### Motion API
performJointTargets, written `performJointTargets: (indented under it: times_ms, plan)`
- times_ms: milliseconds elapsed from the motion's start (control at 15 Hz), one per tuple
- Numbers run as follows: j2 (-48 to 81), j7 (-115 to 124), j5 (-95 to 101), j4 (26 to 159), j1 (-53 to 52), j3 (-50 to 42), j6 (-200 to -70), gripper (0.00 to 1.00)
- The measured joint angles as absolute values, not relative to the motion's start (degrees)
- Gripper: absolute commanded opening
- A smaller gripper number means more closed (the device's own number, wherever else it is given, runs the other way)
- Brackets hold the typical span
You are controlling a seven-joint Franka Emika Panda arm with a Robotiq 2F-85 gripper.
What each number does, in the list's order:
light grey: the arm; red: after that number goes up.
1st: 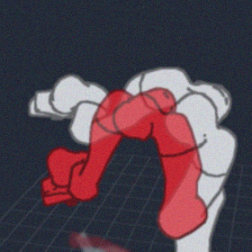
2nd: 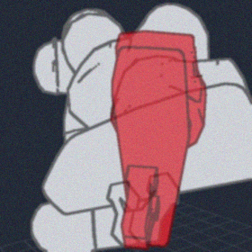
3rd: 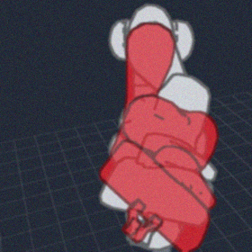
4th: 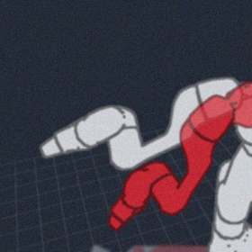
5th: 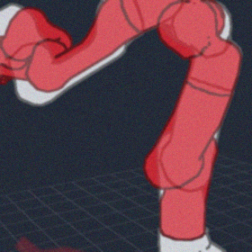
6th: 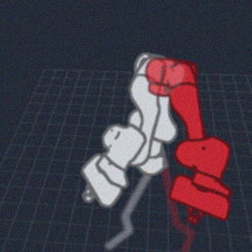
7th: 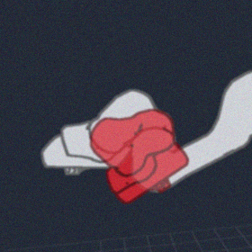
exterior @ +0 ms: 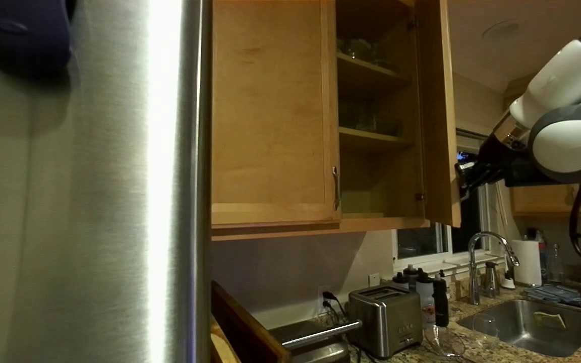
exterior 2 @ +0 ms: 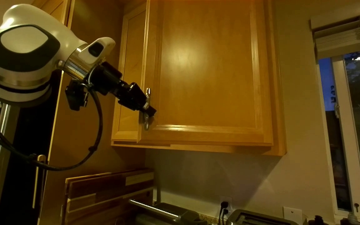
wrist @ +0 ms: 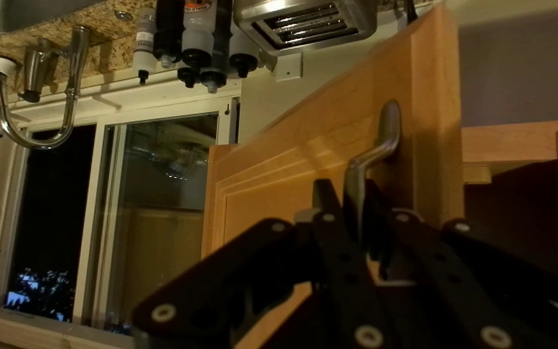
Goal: Open the top right cabinet door,take out the wooden utensil and close the door
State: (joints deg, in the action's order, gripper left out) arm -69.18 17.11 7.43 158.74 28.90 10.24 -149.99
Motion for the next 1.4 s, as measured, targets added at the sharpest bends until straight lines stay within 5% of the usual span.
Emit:
performJointTargets:
  times_ms: [67, 667, 1000, 1400]
  plan:
    - [-69.14, 17.11, 7.43, 158.74, 28.90, 10.27, -150.06, 0.42]
    - [-69.49, 16.67, 7.43, 158.73, 27.28, 10.28, -150.30, 0.98]
    - [-71.34, 16.47, 7.43, 158.33, 21.42, 12.10, -149.89, 1.00]
    - [-67.53, 23.79, 7.43, 151.55, 28.19, 20.97, -150.12, 1.00]
